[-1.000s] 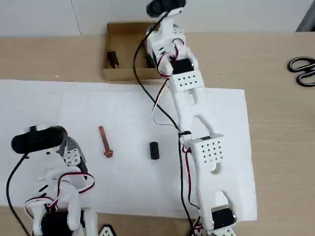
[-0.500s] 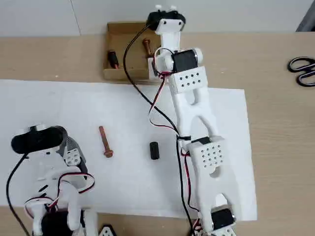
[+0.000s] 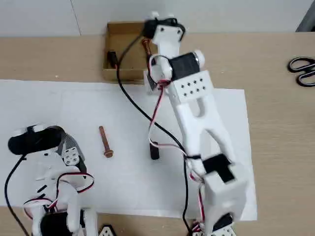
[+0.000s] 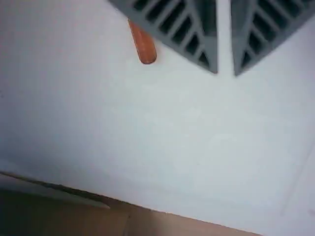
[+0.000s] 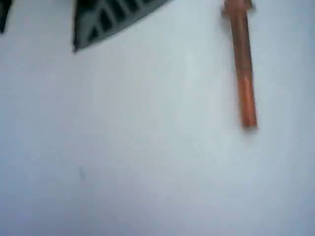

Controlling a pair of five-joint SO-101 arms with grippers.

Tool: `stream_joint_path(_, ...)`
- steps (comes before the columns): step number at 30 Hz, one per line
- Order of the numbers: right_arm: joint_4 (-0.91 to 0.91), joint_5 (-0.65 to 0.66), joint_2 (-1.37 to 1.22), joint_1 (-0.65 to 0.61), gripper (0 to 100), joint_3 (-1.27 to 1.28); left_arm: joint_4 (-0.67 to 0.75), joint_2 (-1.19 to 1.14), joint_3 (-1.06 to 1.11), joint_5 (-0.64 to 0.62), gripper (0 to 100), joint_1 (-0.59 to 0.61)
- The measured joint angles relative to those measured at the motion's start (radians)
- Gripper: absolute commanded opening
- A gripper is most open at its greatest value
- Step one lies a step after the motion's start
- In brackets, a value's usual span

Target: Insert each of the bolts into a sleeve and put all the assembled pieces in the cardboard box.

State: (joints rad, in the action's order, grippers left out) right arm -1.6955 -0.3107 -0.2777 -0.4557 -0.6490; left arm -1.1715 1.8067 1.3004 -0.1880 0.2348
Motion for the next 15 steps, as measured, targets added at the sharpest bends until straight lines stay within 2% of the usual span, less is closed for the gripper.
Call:
stream_joint_path(8, 0.000, -0.009, 0.270, 0.000, 9.3, 0.474, 0.000, 0.000, -0.002, 0.000, 1, 0.000)
stream_joint_path(15, 0.003, -0.061, 0.361, -0.015, 9.5, 0.695, 0.000, 0.000, -0.002, 0.000, 1, 0.000)
